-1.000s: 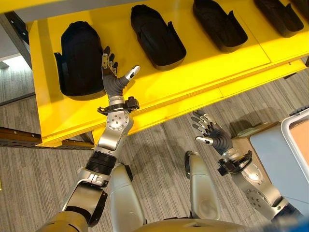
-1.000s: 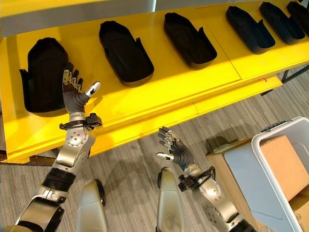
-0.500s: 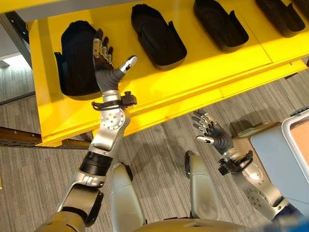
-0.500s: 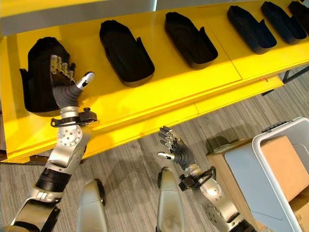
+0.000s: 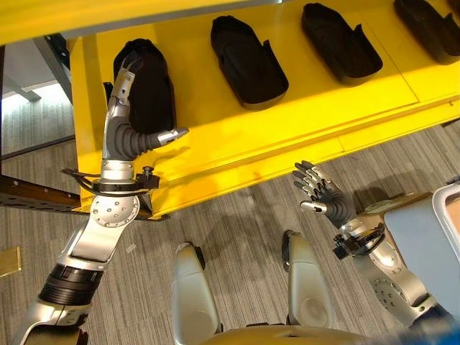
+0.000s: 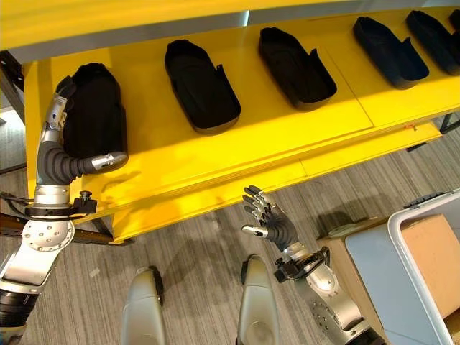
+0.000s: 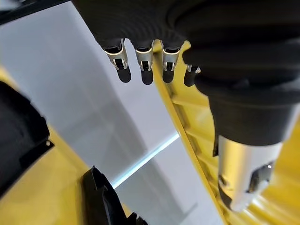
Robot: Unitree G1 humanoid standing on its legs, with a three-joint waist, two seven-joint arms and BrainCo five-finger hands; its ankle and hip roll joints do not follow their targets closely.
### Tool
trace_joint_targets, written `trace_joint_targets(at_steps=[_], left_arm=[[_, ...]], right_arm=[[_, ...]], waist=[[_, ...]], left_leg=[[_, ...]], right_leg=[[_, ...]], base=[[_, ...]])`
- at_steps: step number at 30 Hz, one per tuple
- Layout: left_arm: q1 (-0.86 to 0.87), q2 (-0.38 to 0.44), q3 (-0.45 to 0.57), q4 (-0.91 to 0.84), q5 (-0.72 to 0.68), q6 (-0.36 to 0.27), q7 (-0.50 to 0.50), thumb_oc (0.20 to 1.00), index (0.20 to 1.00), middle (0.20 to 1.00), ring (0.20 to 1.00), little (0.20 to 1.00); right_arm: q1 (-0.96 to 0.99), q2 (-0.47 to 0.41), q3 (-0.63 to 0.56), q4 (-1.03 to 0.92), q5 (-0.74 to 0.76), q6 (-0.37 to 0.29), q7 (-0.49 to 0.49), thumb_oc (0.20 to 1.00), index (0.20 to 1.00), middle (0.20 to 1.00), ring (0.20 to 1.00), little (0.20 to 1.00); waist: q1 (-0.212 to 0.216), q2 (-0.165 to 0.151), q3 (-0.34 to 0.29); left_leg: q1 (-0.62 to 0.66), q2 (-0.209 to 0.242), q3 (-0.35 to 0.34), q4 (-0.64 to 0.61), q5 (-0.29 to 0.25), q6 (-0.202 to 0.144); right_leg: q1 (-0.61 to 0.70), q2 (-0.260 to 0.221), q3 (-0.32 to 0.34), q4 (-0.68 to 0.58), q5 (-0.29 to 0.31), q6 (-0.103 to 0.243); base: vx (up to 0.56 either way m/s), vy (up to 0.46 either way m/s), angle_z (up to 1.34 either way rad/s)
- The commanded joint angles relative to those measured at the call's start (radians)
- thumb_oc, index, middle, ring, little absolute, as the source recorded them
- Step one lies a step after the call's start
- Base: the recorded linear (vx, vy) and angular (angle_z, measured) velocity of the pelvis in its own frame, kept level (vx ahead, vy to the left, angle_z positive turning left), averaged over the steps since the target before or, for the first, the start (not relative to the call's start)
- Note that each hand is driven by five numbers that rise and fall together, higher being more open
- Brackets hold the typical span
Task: Move parts from the plastic box to the shelf.
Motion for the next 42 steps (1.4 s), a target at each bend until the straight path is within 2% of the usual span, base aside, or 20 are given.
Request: trace_joint_targets(at_steps=[1,5,6,12,28,42], left_arm=[[0.096,0.077,0.049,-0.062,0.123,-0.046,-0.038,1.000,1.000,1.000,1.000,1.000],[0.159,0.109,0.068,-0.062,0.153,-0.051,-0.057,1.000,1.000,1.000,1.000,1.000],[0.182,0.138,0.075,-0.056,0.196,-0.044,-0.071,1.000,1.000,1.000,1.000,1.000],[0.228,0.190,0.038,0.033,0.320,-0.025,-0.091,1.000,1.000,1.000,1.000,1.000],[0.289,0.136,-0.024,0.243,0.369,0.019,-0.124,1.000,1.000,1.000,1.000,1.000],[0.239,0.085,-0.062,0.346,0.393,0.052,-0.118,1.000,1.000,1.000,1.000,1.000]], right_arm=[[-0.004,0.000,-0.037,-0.024,-0.006,-0.050,0.044,1.000,1.000,1.000,1.000,1.000],[0.008,-0.010,-0.050,-0.028,-0.006,-0.050,0.050,1.000,1.000,1.000,1.000,1.000],[0.016,-0.019,-0.058,-0.033,-0.007,-0.049,0.056,1.000,1.000,1.000,1.000,1.000],[0.036,-0.034,-0.080,-0.042,-0.007,-0.046,0.071,1.000,1.000,1.000,1.000,1.000],[0.074,-0.042,-0.122,-0.052,-0.002,-0.039,0.085,1.000,1.000,1.000,1.000,1.000],[0.067,-0.031,-0.126,-0.036,0.002,-0.033,0.080,1.000,1.000,1.000,1.000,1.000]], waist=[[0.014,-0.005,-0.057],[0.019,-0.003,-0.057],[0.019,-0.002,-0.053],[0.021,-0.001,-0.048],[0.026,-0.003,-0.024],[0.023,-0.005,-0.017]], left_leg=[[0.014,0.006,-0.061,-0.070,0.129,0.008],[0.012,0.005,-0.060,-0.071,0.133,0.010],[0.014,0.004,-0.061,-0.063,0.122,0.010],[0.003,0.002,-0.059,-0.069,0.136,0.014],[-0.016,-0.003,-0.064,-0.047,0.128,0.018],[-0.028,-0.003,-0.065,-0.041,0.133,0.020]], right_leg=[[0.003,-0.014,0.073,0.036,0.079,-0.002],[-0.001,-0.015,0.070,0.036,0.081,-0.001],[0.001,-0.017,0.070,0.044,0.071,0.000],[-0.005,-0.019,0.067,0.037,0.083,0.001],[-0.017,-0.024,0.063,0.050,0.072,0.002],[-0.032,-0.024,0.070,0.055,0.076,0.001]], base=[[0.00,0.000,0.00],[0.00,0.003,0.02],[0.00,0.000,0.00],[-0.01,0.002,0.01],[0.00,0.000,0.00],[0.00,0.000,0.00]])
